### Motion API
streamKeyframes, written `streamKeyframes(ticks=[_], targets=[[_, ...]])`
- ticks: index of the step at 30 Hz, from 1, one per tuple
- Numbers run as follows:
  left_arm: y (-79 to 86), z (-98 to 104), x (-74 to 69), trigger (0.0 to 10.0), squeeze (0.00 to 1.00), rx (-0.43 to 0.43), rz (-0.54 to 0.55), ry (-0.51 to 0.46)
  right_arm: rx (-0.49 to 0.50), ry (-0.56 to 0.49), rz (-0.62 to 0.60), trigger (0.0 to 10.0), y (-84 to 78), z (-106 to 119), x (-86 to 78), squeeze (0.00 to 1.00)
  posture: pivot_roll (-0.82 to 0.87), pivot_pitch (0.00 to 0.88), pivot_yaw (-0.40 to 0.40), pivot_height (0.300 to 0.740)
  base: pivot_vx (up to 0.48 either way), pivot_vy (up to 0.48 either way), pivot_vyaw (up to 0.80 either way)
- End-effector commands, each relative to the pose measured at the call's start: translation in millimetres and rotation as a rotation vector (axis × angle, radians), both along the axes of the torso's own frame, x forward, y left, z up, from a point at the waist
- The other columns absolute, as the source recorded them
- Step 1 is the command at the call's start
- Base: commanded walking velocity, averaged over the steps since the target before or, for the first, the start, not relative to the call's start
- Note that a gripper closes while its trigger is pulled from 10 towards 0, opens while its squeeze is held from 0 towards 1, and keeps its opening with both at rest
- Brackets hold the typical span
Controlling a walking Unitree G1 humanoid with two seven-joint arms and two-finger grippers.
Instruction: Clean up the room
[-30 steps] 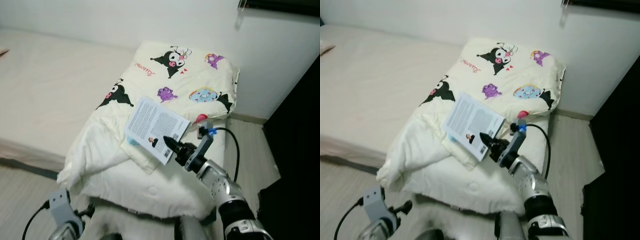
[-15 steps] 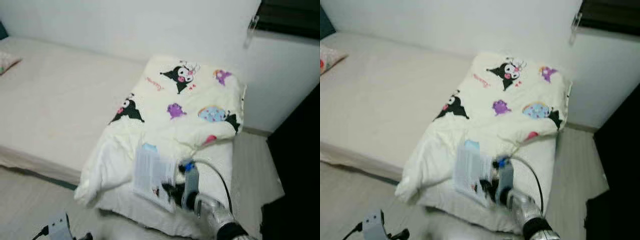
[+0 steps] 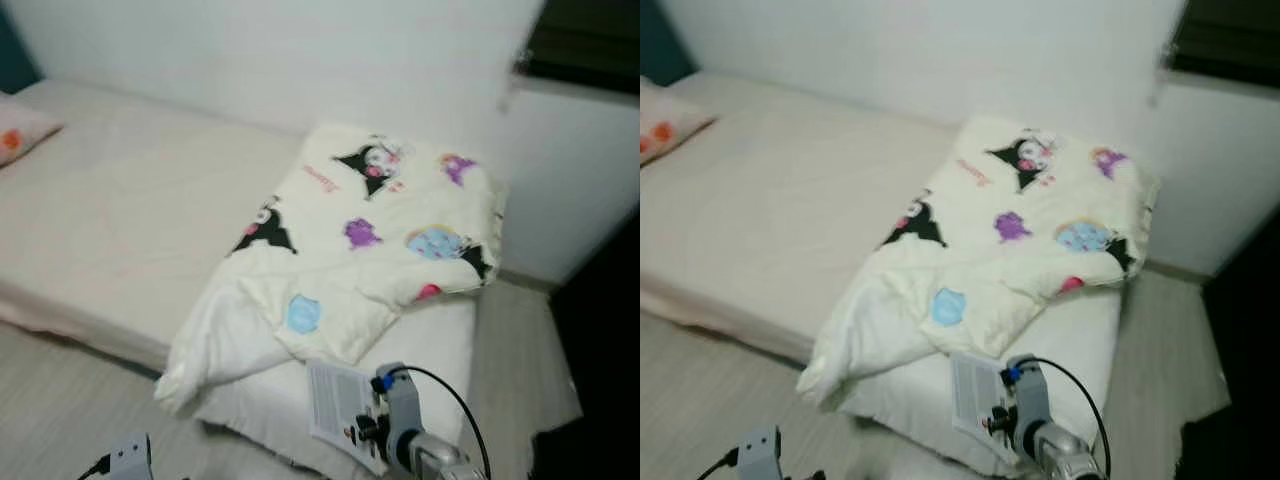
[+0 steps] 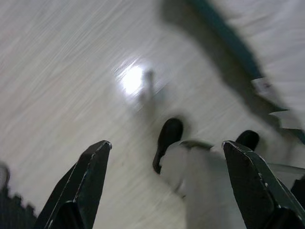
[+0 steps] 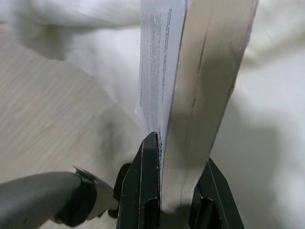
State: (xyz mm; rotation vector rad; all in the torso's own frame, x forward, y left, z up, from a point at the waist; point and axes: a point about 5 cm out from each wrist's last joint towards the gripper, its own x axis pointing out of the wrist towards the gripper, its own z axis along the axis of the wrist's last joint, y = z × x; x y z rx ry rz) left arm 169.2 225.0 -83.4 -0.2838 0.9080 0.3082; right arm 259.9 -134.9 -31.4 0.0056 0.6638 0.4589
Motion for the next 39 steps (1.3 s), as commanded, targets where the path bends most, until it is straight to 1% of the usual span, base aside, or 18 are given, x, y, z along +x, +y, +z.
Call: streamKeyframes(ticks=[1,3,6,11,14,17,18,19,20,22,23,25,28,32,39], targets=[[-4.0,-4.8,-8.3,10.0,0.00,-0.009,-0.014,0.038,0.009,-0.046,0.048,10.0,9.4,3.7,2.4,0.00,-0.07,0.124,-0.032,0.740,0.000,0.000,0.72],[-4.0,-4.8,-8.3,10.0,0.00,-0.009,-0.014,0.038,0.009,-0.046,0.048,10.0,9.4,3.7,2.4,0.00,-0.07,0.124,-0.032,0.740,0.000,0.000,0.72],[-6.7,-4.8,-6.9,10.0,0.00,-0.016,-0.027,0.039,0.013,-0.086,0.087,10.0,16.5,8.5,6.3,0.00,-0.08,0.114,-0.026,0.740,0.000,0.000,0.72],[-7.8,-4.3,-4.8,10.0,0.00,-0.019,-0.034,0.040,0.065,-0.160,0.119,10.0,26.3,20.7,15.6,0.00,-0.08,0.109,-0.026,0.740,0.000,0.000,0.72],[-7.8,-4.1,-4.4,10.0,0.00,-0.019,-0.035,0.039,0.079,-0.175,0.123,10.0,28.1,23.4,17.5,0.00,-0.08,0.109,-0.026,0.740,0.000,0.000,0.72],[-7.3,-3.6,-3.4,10.0,0.00,-0.021,-0.033,0.035,0.134,-0.230,0.125,10.0,35.0,34.3,25.7,0.00,-0.08,0.110,-0.021,0.740,0.000,0.000,0.72],[-7.3,-3.6,-3.4,10.0,0.00,-0.021,-0.033,0.035,0.134,-0.230,0.125,10.0,35.0,34.3,25.7,0.00,-0.08,0.110,-0.021,0.740,0.000,0.000,0.72],[-7.0,-3.4,-3.3,10.0,0.00,-0.023,-0.031,0.032,0.160,-0.257,0.134,10.0,40.5,40.7,30.2,0.00,-0.08,0.108,-0.019,0.740,0.000,0.000,0.72],[-7.0,-3.4,-3.3,10.0,0.00,-0.023,-0.031,0.032,0.160,-0.257,0.134,10.0,40.5,40.7,30.2,0.00,-0.08,0.108,-0.019,0.740,0.000,0.000,0.72],[-6.2,-3.4,-3.5,10.0,0.00,-0.021,-0.034,0.033,0.186,-0.297,0.159,10.0,48.9,49.4,35.6,0.00,-0.07,0.109,-0.019,0.740,0.000,0.000,0.72],[-6.0,-3.4,-3.8,10.0,0.00,-0.021,-0.036,0.033,0.183,-0.310,0.175,10.0,52.5,51.9,37.2,0.00,-0.07,0.108,-0.020,0.740,0.000,0.000,0.72],[-6.3,-3.5,-3.8,10.0,0.00,-0.026,-0.035,0.031,0.179,-0.309,0.179,10.0,53.1,51.8,37.2,0.00,-0.07,0.107,-0.022,0.740,0.000,0.000,0.72],[-6.9,-3.5,-3.7,10.0,0.00,-0.024,-0.041,0.031,0.156,-0.284,0.189,10.0,52.8,46.6,33.6,0.00,-0.07,0.107,-0.025,0.740,0.000,0.000,0.72],[-7.2,-3.4,-3.4,10.0,0.00,-0.029,-0.037,0.026,0.156,-0.262,0.202,10.0,54.1,40.9,27.9,0.00,-0.07,0.107,-0.026,0.740,0.000,0.000,0.72],[-9.3,-3.1,-1.8,10.0,0.00,-0.043,-0.040,0.019,0.146,-0.266,0.196,10.0,51.3,41.0,28.8,0.00,-0.08,0.104,-0.025,0.740,0.302,0.000,0.72]])
